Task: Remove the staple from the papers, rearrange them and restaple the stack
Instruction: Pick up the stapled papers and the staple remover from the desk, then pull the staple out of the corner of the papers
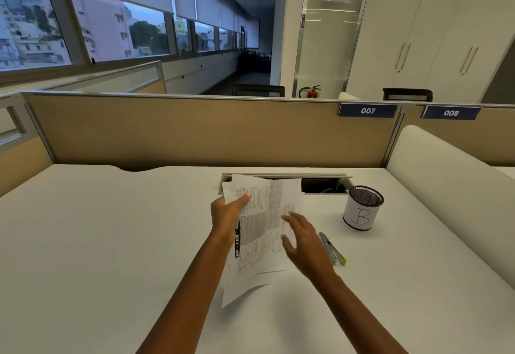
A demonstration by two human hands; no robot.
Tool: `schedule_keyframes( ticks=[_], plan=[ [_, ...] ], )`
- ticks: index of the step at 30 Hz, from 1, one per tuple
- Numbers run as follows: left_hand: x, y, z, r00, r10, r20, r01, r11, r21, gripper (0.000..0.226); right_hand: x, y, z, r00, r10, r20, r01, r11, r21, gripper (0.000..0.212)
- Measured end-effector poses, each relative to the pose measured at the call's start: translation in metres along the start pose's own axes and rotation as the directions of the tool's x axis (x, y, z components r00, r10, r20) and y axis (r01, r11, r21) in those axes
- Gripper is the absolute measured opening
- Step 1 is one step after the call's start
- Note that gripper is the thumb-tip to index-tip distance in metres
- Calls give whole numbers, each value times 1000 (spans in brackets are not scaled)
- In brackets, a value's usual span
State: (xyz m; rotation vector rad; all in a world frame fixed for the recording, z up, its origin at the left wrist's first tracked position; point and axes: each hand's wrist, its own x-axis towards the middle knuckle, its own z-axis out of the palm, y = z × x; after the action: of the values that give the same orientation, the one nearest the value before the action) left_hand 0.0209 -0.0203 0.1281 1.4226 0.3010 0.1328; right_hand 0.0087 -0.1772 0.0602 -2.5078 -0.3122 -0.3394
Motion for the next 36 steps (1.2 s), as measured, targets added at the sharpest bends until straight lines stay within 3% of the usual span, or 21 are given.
schedule_keyframes(
  ticks=[6, 9, 16, 20, 22, 25, 27, 29, 31, 33, 36],
  plan=[
    [0, -9, -3, 999, -22, -28, 23, 999, 25, 29, -1, 57, 11, 920, 384, 74, -348, 890, -295, 47],
    [1, -10, -5, 999, -25, -34, 26, 999, 21, 30, -3, 72, 13, 860, 501, 93, -447, 829, -335, 54],
    [2, -11, -9, 998, -48, -33, 48, 999, 3, 31, -9, 91, 14, 849, 522, 81, -453, 798, -397, 59],
    [0, -10, -10, 999, -23, -27, 23, 1000, 8, 30, -9, 90, 16, 855, 518, 31, -452, 773, -446, 39],
    [-1, -9, -10, 1000, -14, -19, 14, 1000, 6, 28, -4, 90, 14, 809, 586, 42, -542, 772, -330, 33],
    [-2, -8, -10, 1000, -8, -22, 8, 1000, 15, 27, 5, 91, 1, 660, 715, 229, -743, 667, 57, 23],
    [-2, -8, -10, 999, -4, -36, 5, 1000, 11, 26, 5, 92, -8, 569, 718, 401, -817, 438, 375, 15],
    [-3, -7, -11, 999, -2, -49, 3, 1000, 10, 27, -1, 93, -15, 524, 667, 529, -810, 197, 553, 9],
    [-2, -8, -11, 998, 8, -65, -8, 1000, 10, 29, -5, 92, -20, 522, 607, 600, -763, 17, 646, 5],
    [-2, -8, -11, 997, 21, -76, -20, 1000, 16, 29, -7, 88, -23, 550, 544, 634, -709, -98, 699, 10],
    [-4, -10, -8, 996, 39, -75, -38, 999, 19, 27, -7, 73, -28, 629, 432, 647, -669, -125, 733, 26]
  ],
)
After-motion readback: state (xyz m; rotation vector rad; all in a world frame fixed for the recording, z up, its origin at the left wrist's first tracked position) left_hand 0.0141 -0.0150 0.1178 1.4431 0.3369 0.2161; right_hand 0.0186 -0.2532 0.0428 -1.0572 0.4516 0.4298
